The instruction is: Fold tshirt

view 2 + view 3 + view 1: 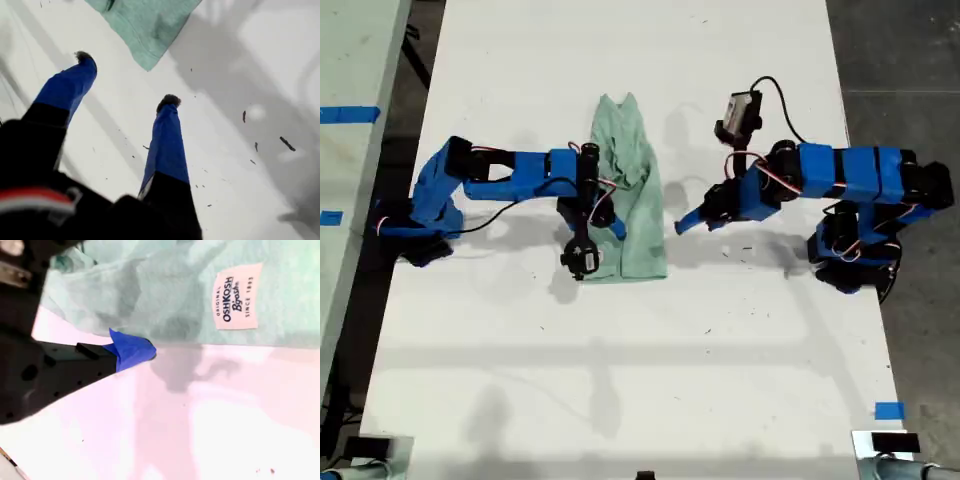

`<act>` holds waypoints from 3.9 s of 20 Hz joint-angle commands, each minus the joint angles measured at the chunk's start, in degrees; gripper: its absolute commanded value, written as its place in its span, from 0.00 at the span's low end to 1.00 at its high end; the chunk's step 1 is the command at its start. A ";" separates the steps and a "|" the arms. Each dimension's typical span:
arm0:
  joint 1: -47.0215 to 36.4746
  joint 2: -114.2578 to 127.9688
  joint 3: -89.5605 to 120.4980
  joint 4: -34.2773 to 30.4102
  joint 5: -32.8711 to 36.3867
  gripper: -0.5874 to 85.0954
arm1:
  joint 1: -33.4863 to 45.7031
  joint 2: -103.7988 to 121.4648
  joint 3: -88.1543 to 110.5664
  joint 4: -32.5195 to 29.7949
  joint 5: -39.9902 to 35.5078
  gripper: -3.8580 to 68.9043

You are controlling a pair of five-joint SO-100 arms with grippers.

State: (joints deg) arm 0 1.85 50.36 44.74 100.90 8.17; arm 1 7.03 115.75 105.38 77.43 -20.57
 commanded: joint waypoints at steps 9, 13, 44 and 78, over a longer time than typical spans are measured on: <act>5.10 18.54 0.44 13.01 -4.13 0.39 | -3.87 -8.61 -13.54 1.14 0.44 0.41; 6.68 23.29 2.81 13.27 -5.54 0.40 | -5.10 -20.39 -27.77 4.83 -0.35 0.42; 4.48 3.34 21.97 -17.67 -3.96 0.30 | -1.14 -54.67 -36.47 -6.94 -6.86 0.41; 8.53 13.01 4.39 -7.65 -0.79 0.01 | -6.59 -43.59 -46.93 1.32 -6.68 0.02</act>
State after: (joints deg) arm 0 13.36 56.60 51.42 92.11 5.54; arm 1 -2.29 65.74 60.91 78.22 -25.49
